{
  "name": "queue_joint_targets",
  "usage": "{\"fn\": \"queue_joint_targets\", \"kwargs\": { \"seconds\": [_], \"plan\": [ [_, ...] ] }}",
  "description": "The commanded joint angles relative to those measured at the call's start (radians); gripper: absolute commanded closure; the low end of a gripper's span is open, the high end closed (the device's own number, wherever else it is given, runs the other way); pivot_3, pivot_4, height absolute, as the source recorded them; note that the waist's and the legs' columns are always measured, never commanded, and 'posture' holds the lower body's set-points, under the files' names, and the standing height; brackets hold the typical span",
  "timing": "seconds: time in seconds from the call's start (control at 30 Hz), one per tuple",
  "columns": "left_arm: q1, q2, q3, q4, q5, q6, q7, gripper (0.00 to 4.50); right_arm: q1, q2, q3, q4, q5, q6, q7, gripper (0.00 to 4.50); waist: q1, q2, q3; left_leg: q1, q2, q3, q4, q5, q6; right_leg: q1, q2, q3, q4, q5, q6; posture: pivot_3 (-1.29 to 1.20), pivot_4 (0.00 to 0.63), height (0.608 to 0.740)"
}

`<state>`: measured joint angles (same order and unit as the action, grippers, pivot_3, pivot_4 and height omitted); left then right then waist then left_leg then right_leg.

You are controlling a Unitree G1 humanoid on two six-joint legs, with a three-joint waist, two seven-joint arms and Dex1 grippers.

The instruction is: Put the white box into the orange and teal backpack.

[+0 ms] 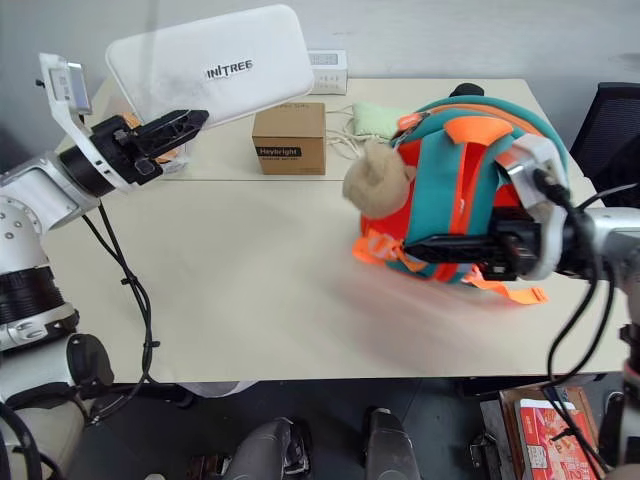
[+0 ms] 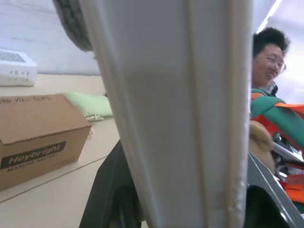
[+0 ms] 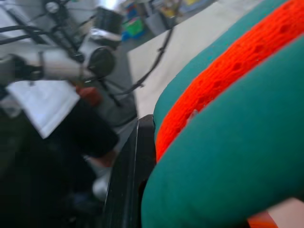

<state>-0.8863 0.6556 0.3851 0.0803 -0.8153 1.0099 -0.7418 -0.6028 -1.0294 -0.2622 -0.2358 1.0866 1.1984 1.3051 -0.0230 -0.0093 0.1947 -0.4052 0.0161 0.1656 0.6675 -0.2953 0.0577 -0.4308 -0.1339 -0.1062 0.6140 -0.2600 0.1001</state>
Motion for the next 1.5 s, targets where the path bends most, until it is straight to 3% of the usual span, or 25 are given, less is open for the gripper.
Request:
{"fn": "queue_joint_targets", "kwargs": {
  "seconds": [0.03, 0.2, 0.37, 0.47, 0.77, 0.97, 1.27, 1.5],
  "plan": [
    [0.026, 0.033, 0.009, -0.07, -0.039, -0.047, -0.087, 3.0, 0.036, -0.039, -0.041, -0.064, 0.066, 0.014, 0.023, 4.49, 0.001, 0.0, 0.0, 0.0, 0.0, 0.0, 0.0, 0.0, 0.0, 0.001, -0.001, 0.0, -0.001, 0.0, 0.0, 0.0, 0.15, 0.74],
    [0.093, 0.092, -0.021, -0.121, -0.082, -0.033, -0.217, 3.0, 0.075, -0.039, -0.043, -0.069, 0.073, -0.014, -0.004, 4.49, -0.001, -0.001, 0.0, 0.0, 0.001, -0.001, 0.001, 0.0, -0.001, 0.001, -0.002, 0.0, -0.001, 0.0, 0.0, 0.0, 0.15, 0.74],
    [0.177, 0.155, -0.085, -0.165, -0.022, -0.116, -0.317, 3.0, 0.12, -0.037, -0.044, -0.078, 0.06, -0.048, -0.018, 4.49, 0.0, -0.001, 0.0, 0.0, 0.001, 0.0, 0.0, -0.001, -0.001, 0.001, -0.001, 0.0, -0.002, 0.0, 0.0, 0.0, 0.15, 0.74],
    [0.185, 0.136, -0.169, -0.149, 0.048, -0.2, -0.34, 3.0, 0.169, -0.038, -0.048, -0.111, 0.045, -0.078, -0.023, 4.49, 0.004, -0.001, 0.0, 0.0, 0.001, 0.0, 0.001, -0.001, -0.002, 0.001, -0.003, 0.0, -0.005, 0.0, 0.0, 0.0, 0.15, 0.74],
    [-0.005, 0.013, -0.412, 0.009, 0.226, -0.366, -0.434, 3.0, 0.187, -0.017, 0.037, -0.079, -0.049, -0.164, -0.03, 4.49, 0.037, -0.002, 0.0, -0.001, -0.001, -0.001, 0.003, -0.004, -0.002, 0.001, -0.008, -0.002, -0.005, 0.001, 0.0, 0.0, 0.15, 0.74],
    [-0.12, 0.022, -0.484, 0.122, 0.333, -0.498, -0.57, 3.0, 0.213, -0.055, 0.039, -0.062, -0.069, -0.184, 0.026, 4.49, 0.041, -0.002, 0.0, -0.002, -0.001, -0.001, 0.004, -0.002, 0.002, 0.001, -0.003, -0.003, -0.005, 0.001, 0.0, 0.0, 0.15, 0.74],
    [-0.214, 0.089, -0.478, 0.207, 0.371, -0.548, -0.743, 3.0, 0.195, -0.084, 0.021, -0.046, -0.073, -0.177, 0.043, 4.49, 0.036, -0.002, 0.0, -0.004, 0.001, -0.001, 0.012, -0.005, 0.004, 0.001, -0.006, -0.003, -0.004, 0.001, 0.0, 0.0, 0.15, 0.74],
    [-0.231, 0.028, -0.479, 0.191, 0.387, -0.564, -0.714, 3.0, 0.199, -0.079, 0.024, -0.066, -0.065, -0.175, 0.034, 4.49, 0.033, -0.002, 0.0, -0.006, 0.002, -0.002, 0.014, -0.005, 0.005, -0.001, -0.006, -0.004, -0.003, 0.001, 0.0, 0.0, 0.15, 0.74]
  ]
}}
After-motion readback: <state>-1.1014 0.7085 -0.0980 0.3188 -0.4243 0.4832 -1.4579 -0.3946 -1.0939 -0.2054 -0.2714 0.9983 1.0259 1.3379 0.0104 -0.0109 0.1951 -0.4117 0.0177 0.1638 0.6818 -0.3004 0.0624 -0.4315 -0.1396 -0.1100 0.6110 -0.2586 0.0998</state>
